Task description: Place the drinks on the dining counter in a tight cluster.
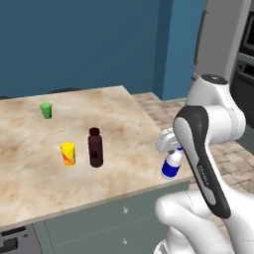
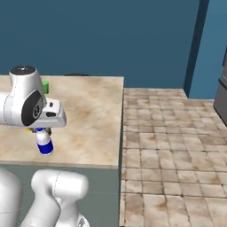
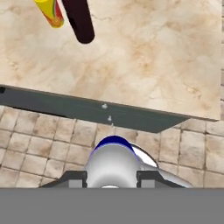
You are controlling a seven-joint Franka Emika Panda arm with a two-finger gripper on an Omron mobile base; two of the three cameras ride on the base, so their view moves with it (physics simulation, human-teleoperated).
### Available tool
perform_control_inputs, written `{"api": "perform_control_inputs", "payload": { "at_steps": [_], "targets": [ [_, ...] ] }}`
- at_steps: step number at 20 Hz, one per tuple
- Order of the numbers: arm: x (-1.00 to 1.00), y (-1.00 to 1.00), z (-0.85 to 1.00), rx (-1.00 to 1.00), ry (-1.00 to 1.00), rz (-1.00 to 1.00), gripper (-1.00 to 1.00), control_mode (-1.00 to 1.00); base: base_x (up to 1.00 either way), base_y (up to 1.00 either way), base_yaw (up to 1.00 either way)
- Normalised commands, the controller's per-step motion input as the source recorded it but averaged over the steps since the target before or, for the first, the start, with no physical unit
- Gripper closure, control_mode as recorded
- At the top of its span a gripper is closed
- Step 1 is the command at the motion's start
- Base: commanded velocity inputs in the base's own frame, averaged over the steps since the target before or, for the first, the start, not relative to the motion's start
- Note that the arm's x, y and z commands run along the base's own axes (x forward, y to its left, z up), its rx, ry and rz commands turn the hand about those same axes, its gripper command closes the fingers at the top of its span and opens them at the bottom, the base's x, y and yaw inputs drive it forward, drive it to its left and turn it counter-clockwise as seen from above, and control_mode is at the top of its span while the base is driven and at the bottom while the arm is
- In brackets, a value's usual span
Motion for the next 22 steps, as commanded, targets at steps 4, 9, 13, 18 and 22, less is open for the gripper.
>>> {"api": "perform_control_inputs", "payload": {
  "at_steps": [4, 9, 13, 18, 22],
  "targets": [
    [0.0, 0.0, 0.0, 0.0, 0.0, 0.0, 1.0, 1.0, 0.77, 0.1, 0.0],
    [0.0, 0.0, 0.0, 0.0, 0.0, 0.0, 1.0, 1.0, 0.59, 0.0, 0.0],
    [0.0, 0.0, 0.0, 0.0, 0.0, 0.0, 1.0, 1.0, 0.2, 0.0, 0.0],
    [0.0, 0.0, 0.0, 0.0, 0.0, 0.0, 1.0, 1.0, 0.0, 0.0, 0.0],
    [0.1, 0.05, 0.0, 0.0, 0.02, 0.05, 1.0, -1.0, 0.06, 0.03, 0.02]
  ]
}}
